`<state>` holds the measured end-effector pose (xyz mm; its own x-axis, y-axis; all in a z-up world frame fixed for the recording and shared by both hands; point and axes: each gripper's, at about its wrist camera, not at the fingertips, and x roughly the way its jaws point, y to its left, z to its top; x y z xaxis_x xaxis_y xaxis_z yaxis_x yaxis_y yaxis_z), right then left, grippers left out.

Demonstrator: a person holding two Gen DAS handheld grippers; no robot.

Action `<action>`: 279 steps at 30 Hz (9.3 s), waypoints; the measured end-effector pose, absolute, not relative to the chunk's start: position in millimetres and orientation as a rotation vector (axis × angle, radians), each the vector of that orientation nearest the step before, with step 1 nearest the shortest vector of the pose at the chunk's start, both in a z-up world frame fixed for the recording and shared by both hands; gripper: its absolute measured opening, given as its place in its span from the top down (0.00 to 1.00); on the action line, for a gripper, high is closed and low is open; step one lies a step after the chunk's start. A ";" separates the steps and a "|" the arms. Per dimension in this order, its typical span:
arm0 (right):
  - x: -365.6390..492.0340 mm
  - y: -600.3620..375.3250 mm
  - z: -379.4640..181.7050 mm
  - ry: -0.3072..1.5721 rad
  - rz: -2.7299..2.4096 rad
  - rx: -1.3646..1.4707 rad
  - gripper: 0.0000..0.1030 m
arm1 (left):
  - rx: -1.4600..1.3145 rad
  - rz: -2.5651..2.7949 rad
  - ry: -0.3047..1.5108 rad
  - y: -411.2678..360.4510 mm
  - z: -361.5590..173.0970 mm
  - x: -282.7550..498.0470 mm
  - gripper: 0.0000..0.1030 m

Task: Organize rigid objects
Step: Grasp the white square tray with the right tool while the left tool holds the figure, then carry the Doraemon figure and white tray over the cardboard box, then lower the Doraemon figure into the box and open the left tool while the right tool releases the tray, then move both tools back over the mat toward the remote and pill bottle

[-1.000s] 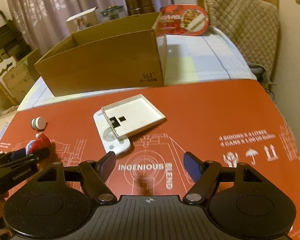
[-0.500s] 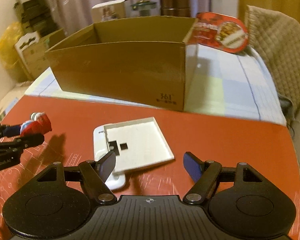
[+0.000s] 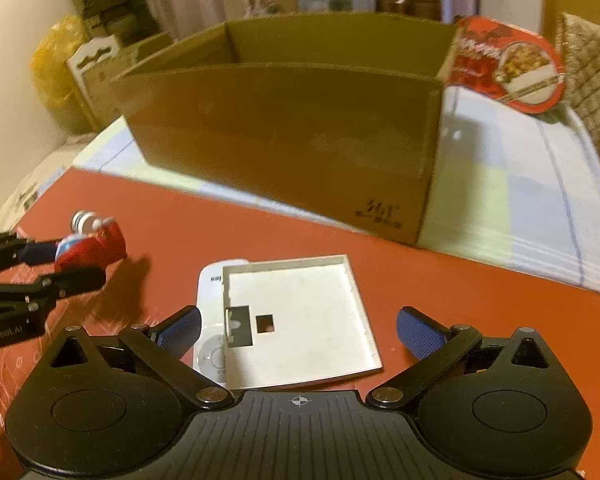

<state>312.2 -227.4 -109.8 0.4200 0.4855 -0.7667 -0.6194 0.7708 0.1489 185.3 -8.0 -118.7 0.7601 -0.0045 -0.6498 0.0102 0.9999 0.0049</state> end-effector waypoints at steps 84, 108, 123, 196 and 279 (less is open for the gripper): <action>305.9 -201.4 41.1 0.723 0.567 -0.023 0.17 | 0.105 -0.126 0.609 10.7 34.3 248.0 0.61; 385.5 -180.8 48.9 0.774 0.522 0.019 0.17 | 0.034 -0.154 0.657 43.7 39.6 334.3 0.61; 445.1 -174.3 31.3 0.851 0.457 0.098 0.17 | 0.019 -0.144 0.740 51.5 12.0 394.4 0.61; 459.3 -163.3 -9.0 0.925 0.411 0.133 0.17 | -0.015 -0.133 0.774 69.4 -23.6 409.4 0.54; 93.6 -232.6 11.3 0.835 0.374 -0.024 0.13 | -0.020 0.016 0.769 39.3 0.8 41.4 0.14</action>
